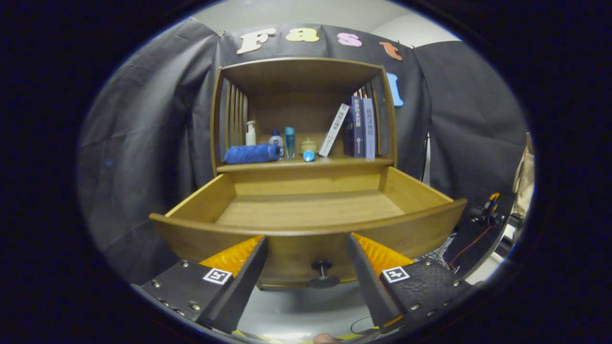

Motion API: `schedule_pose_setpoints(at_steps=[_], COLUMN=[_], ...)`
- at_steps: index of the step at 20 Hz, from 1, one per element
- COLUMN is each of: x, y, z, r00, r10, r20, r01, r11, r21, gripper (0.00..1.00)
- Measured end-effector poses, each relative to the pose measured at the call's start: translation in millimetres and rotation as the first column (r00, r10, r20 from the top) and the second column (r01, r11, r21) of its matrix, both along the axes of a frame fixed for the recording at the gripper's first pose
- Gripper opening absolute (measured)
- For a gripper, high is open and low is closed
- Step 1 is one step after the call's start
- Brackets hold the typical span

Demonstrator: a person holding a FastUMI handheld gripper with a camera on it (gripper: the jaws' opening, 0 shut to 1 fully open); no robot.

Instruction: Pull open the drawer, take out the items inside it, and place them on the countertop above the cabinet.

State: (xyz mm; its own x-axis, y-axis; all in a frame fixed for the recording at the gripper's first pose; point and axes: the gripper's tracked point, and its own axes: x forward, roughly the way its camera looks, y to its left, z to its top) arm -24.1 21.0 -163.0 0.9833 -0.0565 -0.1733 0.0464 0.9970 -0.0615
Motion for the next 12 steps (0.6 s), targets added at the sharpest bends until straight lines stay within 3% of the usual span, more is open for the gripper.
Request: schedule_pose_setpoints(at_steps=[12], x=[16], y=[8], z=[-36], r00=[1.000], r10=[0.009], r20=[0.005], r01=[-0.009], r11=[0.998], r21=[-0.063], gripper=[0.99])
